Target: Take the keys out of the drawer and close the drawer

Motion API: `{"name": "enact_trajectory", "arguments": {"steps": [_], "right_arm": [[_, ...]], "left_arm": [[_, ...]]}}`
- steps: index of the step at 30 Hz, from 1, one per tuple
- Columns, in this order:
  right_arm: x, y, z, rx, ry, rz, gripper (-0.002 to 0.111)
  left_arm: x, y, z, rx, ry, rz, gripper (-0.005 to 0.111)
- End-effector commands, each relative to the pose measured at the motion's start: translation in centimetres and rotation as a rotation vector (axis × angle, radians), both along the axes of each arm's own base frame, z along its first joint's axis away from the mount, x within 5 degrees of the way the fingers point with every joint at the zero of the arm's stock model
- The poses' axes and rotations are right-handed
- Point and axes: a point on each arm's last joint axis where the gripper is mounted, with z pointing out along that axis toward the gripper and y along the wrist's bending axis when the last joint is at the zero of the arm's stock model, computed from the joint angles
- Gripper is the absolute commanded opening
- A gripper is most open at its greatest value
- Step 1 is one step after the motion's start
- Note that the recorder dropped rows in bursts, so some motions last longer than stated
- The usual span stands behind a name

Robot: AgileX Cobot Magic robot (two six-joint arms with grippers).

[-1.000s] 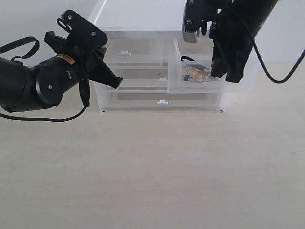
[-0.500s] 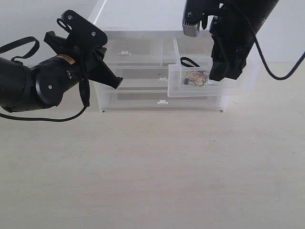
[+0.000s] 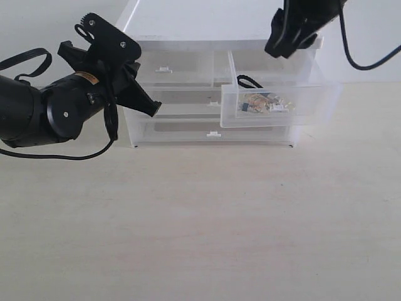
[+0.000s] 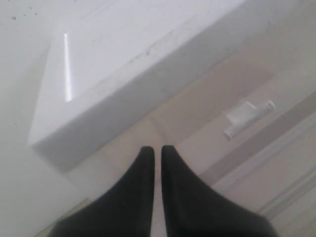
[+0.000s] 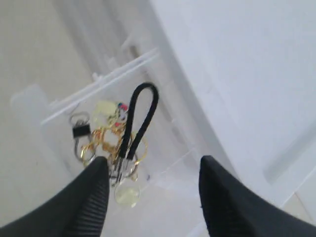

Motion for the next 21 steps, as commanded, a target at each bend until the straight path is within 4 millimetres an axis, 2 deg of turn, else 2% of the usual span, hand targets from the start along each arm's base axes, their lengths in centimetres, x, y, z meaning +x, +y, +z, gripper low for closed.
{"name": "enact_trajectory", "arguments": {"steps": [1, 2, 4, 5, 7, 8, 12, 21], "right_arm": [[0.8, 0.1, 0.1, 0.131, -0.01, -0.144, 0.029], [1.0, 0.2, -0.3, 0.126, 0.0, -0.145, 0.023], [1.5, 0.4, -0.8, 0.149, 0.007, -0.174, 0.025], [1.6, 0.4, -0.8, 0.158, 0.009, -0.185, 0.03], [2.1, 0.6, -1.6, 0.184, 0.042, -0.24, 0.052], [2.2, 0.6, -1.9, 0.193, 0.055, -0.264, 0.054], [3.2, 0.5, -3.2, 0.147, 0.101, -0.325, 0.054], [4.8, 1.3, -3.5, 0.132, 0.193, -0.362, 0.054]], "left_arm": [[0.4, 0.3, 0.5, -0.027, -0.046, 0.031, 0.004], [0.4, 0.3, 0.5, -0.027, -0.046, 0.031, 0.004], [0.4, 0.3, 0.5, -0.027, -0.046, 0.031, 0.004], [0.4, 0.3, 0.5, -0.027, -0.046, 0.031, 0.004], [0.4, 0.3, 0.5, -0.027, -0.046, 0.031, 0.004], [0.4, 0.3, 0.5, -0.027, -0.046, 0.031, 0.004], [0.4, 0.3, 0.5, -0.027, -0.046, 0.031, 0.004], [0.4, 0.3, 0.4, -0.026, -0.04, 0.03, 0.004]]}}
